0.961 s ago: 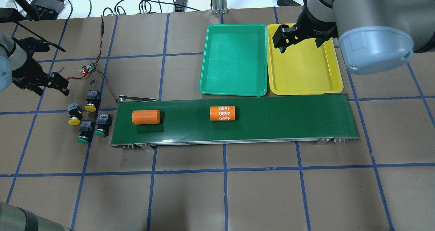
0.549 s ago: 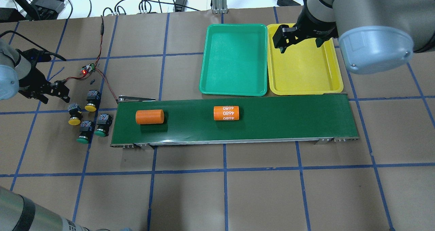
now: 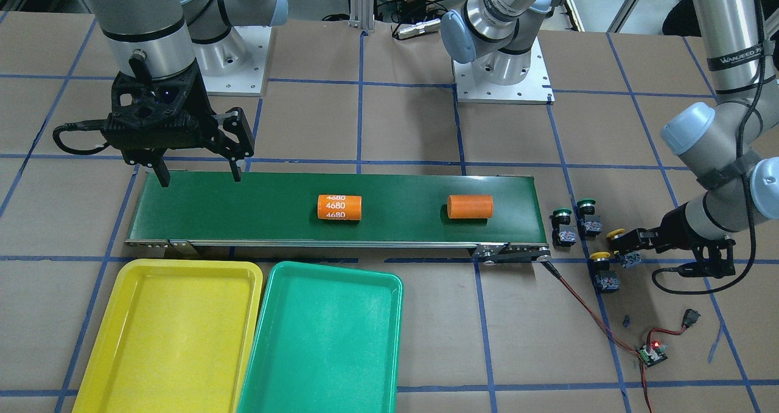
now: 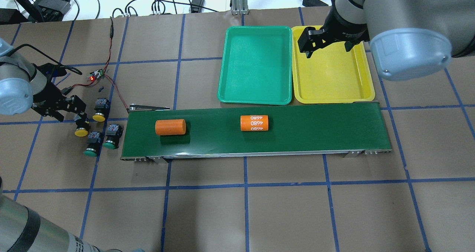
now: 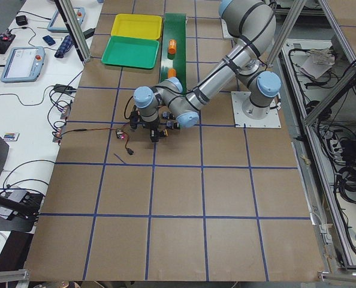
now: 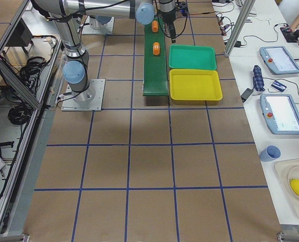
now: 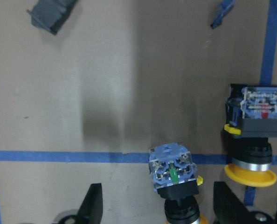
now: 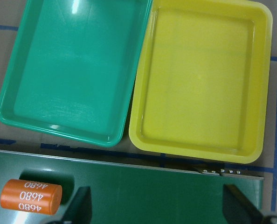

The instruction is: Sort buttons by color to trays

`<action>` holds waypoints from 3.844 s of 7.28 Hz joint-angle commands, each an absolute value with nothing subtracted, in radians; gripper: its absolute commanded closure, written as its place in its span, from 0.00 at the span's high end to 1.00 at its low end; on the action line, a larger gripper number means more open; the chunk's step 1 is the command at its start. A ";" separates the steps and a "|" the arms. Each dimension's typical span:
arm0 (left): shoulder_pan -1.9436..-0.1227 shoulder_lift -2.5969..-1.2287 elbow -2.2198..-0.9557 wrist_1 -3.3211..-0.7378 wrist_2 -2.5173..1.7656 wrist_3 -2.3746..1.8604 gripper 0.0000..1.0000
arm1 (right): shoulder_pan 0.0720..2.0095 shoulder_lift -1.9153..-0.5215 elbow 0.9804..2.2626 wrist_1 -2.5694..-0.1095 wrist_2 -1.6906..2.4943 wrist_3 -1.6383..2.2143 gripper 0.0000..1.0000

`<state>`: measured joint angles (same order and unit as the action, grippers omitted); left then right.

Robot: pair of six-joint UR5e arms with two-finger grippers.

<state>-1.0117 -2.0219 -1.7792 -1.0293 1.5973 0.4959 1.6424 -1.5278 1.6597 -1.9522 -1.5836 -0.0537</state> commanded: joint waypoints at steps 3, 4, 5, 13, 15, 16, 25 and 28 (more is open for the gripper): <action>-1.012 -2.059 -1.781 -1.031 1.576 0.488 0.21 | 1.643 -1.528 1.660 -1.953 -1.583 -0.054 1.00; -1.012 -2.059 -1.779 -1.031 1.575 0.488 0.00 | 1.643 -1.528 1.660 -1.953 -1.583 -0.054 1.00; -1.015 -2.040 -1.766 -1.048 1.580 0.488 0.00 | 1.643 -1.528 1.660 -1.953 -1.585 -0.052 1.00; -1.376 -1.829 -1.665 -1.395 1.575 0.393 0.00 | 1.643 -1.528 1.660 -1.953 -1.583 -0.052 1.00; -1.385 -1.828 -1.748 -1.344 1.545 0.393 0.00 | 1.644 -1.528 1.660 -1.954 -1.583 -0.054 1.00; -1.387 -1.832 -1.781 -1.315 1.533 0.393 0.00 | 1.644 -1.520 1.660 -1.965 -1.583 -0.054 1.00; -1.361 -1.792 -1.737 -1.270 1.508 0.337 1.00 | 1.641 -1.514 1.658 -1.974 -1.585 -0.055 1.00; -1.228 -1.839 -1.644 -1.281 1.529 0.420 1.00 | 1.640 -1.514 1.658 -1.974 -1.585 -0.055 1.00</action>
<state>-1.2886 -1.8211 -1.6653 -1.2893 1.5127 0.3653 1.6403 -1.5142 1.6582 -1.9743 -1.5853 -0.0552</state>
